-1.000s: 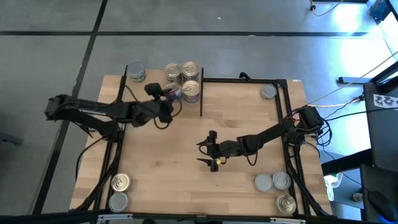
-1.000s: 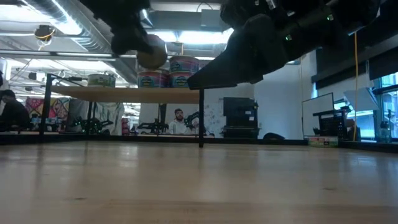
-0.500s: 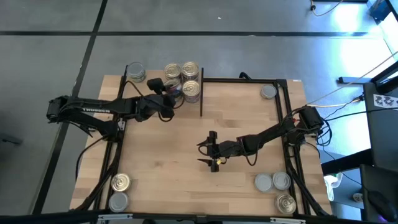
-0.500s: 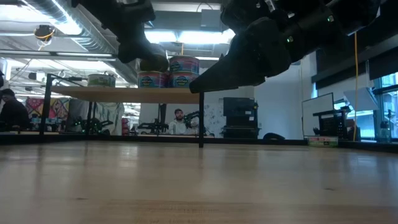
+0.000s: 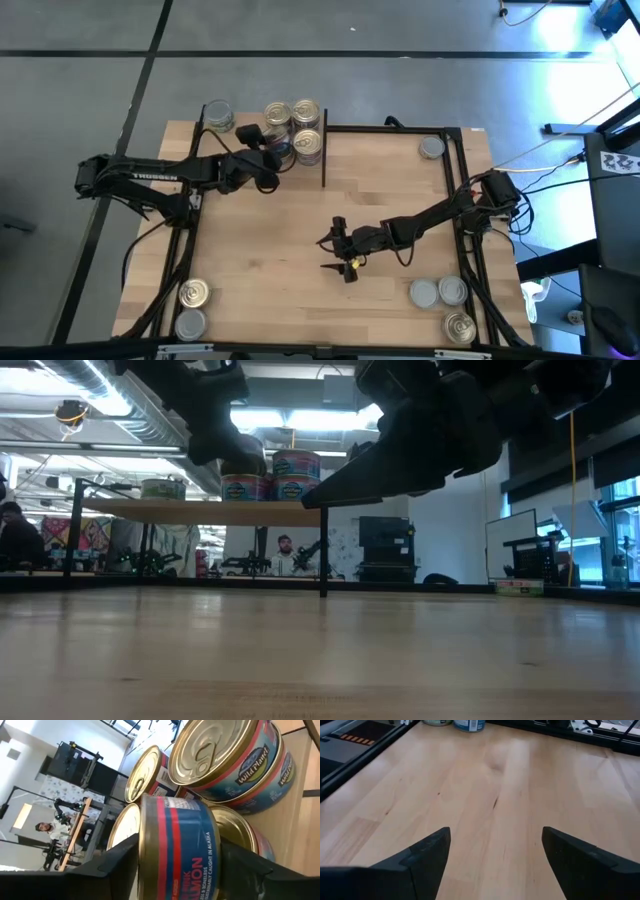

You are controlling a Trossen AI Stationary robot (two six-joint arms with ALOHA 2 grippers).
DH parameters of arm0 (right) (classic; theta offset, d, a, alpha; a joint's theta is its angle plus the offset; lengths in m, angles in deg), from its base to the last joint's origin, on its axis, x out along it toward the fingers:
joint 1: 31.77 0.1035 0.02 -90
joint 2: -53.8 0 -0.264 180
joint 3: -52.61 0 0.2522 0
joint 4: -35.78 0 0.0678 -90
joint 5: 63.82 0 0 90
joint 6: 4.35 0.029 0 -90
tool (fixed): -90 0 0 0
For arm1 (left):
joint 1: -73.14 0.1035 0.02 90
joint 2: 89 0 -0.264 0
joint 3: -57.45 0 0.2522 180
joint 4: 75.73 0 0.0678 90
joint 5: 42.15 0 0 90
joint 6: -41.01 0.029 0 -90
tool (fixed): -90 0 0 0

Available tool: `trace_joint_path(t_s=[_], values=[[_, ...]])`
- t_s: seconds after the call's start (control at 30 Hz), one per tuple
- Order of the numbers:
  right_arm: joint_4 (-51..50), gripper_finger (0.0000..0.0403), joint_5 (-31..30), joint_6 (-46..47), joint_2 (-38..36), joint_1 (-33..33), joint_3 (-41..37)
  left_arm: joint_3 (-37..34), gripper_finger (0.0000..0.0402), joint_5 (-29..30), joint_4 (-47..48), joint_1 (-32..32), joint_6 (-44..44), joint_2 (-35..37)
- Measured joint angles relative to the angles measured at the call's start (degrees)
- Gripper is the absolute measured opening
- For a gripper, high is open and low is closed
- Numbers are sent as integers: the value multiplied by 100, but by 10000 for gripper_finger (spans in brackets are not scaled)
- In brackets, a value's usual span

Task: Stack canned seafood by type on shelf
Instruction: Stack the blue tuna can on top of the blue tuna can on the shelf

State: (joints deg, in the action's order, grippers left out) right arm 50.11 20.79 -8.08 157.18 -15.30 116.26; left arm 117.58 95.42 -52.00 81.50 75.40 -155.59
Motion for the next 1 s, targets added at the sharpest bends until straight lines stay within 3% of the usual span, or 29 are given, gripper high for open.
trace_joint_path(t_s=[0.23,0.43,0.8,1.0], values=[[1,312,-4,-1,0,0,0,0,263,-677,5,0,-556,0],[2,312,-7,-2,0,0,0,0,264,-902,-5,0,-1028,0],[3,312,-13,-4,0,0,0,0,265,-949,-326,115,-1012,8],[-10,312,-13,-26,0,0,-2,42,265,-773,-279,-170,-970,183]])
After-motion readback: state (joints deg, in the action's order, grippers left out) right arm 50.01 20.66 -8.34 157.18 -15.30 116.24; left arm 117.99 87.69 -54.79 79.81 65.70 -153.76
